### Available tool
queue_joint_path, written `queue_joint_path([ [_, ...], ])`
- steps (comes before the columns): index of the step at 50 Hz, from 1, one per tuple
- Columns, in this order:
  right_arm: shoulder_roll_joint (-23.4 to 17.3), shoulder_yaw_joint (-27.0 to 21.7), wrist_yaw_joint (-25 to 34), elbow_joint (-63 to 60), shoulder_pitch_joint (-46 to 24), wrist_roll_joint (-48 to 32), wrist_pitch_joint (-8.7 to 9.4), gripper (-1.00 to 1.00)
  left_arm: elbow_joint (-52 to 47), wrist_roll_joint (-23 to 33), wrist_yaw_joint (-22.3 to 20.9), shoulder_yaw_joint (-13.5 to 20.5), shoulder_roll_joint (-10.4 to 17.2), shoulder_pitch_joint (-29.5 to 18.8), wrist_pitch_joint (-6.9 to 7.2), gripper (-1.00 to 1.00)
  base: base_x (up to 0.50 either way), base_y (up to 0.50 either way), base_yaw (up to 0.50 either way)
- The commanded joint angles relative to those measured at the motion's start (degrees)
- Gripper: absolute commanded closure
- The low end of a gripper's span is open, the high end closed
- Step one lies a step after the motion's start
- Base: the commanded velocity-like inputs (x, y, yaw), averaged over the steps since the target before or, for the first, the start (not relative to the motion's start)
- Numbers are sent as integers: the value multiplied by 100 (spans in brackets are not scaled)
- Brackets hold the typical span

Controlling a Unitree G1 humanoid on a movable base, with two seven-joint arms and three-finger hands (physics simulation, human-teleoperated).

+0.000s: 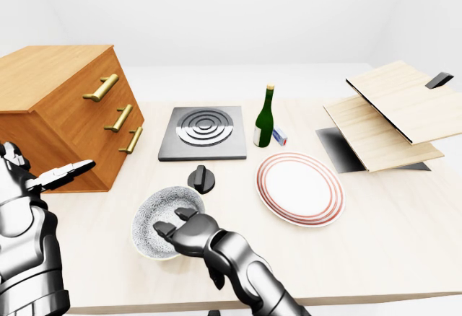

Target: Pick up the akita bowl and put it on the plate.

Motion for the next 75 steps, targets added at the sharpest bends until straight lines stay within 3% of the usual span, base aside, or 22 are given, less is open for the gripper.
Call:
queue_joint_path([
  [1,79,18,0,203,-21,-51,0,-100,-9,-13,-9,0,-1,3,13,-100,0,0,0],
  [18,67,-51,0,197,-40,-45,0,-100,-16,-14,-11,-6,-2,-1,24,-100,0,0,0],
  [19,66,-54,0,225,-45,-50,0,-82,-9,-12,-13,-7,-5,-2,16,-100,0,0,0],
  [20,60,-61,0,259,-55,-61,0,-100,3,-7,-14,-9,-7,-4,0,-100,0,0,0],
  [22,65,-77,0,281,-67,-35,0,-100,4,-8,-17,-13,-4,-9,0,-100,0,0,0],
  [23,90,-111,0,315,-120,-35,0,83,24,-5,-17,-16,-6,-15,-13,-100,0,0,0],
  [24,93,-115,0,319,-124,-36,0,83,26,-6,-17,-17,-5,-15,-15,-100,0,0,0],
  [25,85,-113,0,280,-90,18,0,100,2,-11,-18,-15,-1,-11,5,-100,0,0,0],
  [50,73,-118,0,284,-90,98,0,100,16,-35,-8,-18,5,-13,11,-100,0,0,0],
  [65,52,-320,0,-455,-281,119,0,100,1,-41,-15,-5,0,-1,24,-100,0,0,0],
  [66,46,-337,0,-482,-299,119,0,100,55,-31,-17,-13,-7,-14,-20,-100,0,0,0],
  [75,-216,-172,0,-772,-422,329,0,100,47,-32,-26,-10,-6,0,-33,-100,0,0,0],
])
